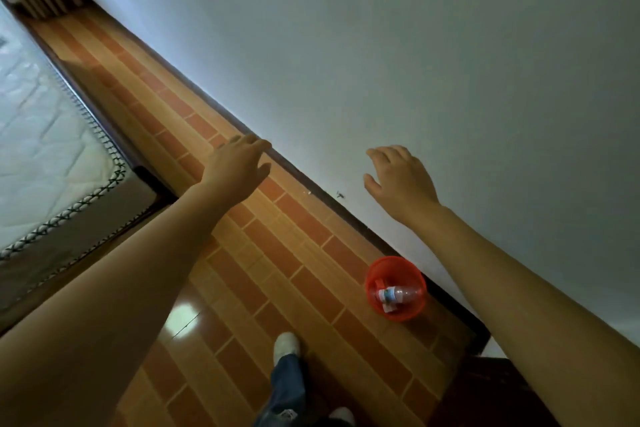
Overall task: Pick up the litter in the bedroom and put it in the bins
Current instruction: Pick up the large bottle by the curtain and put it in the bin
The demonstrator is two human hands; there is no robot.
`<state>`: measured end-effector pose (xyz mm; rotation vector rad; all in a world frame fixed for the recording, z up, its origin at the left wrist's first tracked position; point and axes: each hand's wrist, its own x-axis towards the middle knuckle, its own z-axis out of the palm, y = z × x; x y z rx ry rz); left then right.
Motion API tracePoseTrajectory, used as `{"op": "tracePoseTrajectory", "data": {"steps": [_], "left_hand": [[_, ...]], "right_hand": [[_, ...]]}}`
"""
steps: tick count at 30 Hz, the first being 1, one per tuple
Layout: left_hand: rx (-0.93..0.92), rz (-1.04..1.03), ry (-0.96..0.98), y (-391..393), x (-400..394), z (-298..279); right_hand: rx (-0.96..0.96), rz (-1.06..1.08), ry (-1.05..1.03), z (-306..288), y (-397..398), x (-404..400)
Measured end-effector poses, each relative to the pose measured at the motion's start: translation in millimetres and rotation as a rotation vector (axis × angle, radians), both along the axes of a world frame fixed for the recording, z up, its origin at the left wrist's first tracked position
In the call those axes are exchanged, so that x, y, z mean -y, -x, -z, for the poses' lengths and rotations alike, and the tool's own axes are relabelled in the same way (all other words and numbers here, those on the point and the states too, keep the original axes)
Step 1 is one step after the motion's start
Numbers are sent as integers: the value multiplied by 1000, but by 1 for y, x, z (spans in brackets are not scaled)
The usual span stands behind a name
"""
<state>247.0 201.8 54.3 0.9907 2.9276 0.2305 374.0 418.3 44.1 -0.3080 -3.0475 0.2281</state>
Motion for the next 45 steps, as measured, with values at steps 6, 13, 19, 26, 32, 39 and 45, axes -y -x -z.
{"op": "tracePoseTrajectory", "data": {"steps": [6,13,19,26,32,39,45], "left_hand": [[-3,-180,12,12,89,-8],[23,-348,9,53,162,-3],[-9,-387,-2,81,188,-6],[10,-375,-31,98,210,-7],[-42,-461,-77,117,200,-12],[-124,-552,-175,150,162,-21],[-157,-631,-187,176,142,-24]], "right_hand": [[-43,-95,77,-11,49,61],[-32,-190,97,-13,115,116],[-34,-291,133,-16,149,149],[-14,-462,127,-23,198,164],[-34,-513,155,-26,238,161],[-86,-527,218,-34,283,135],[-83,-569,198,-36,323,113]]}}
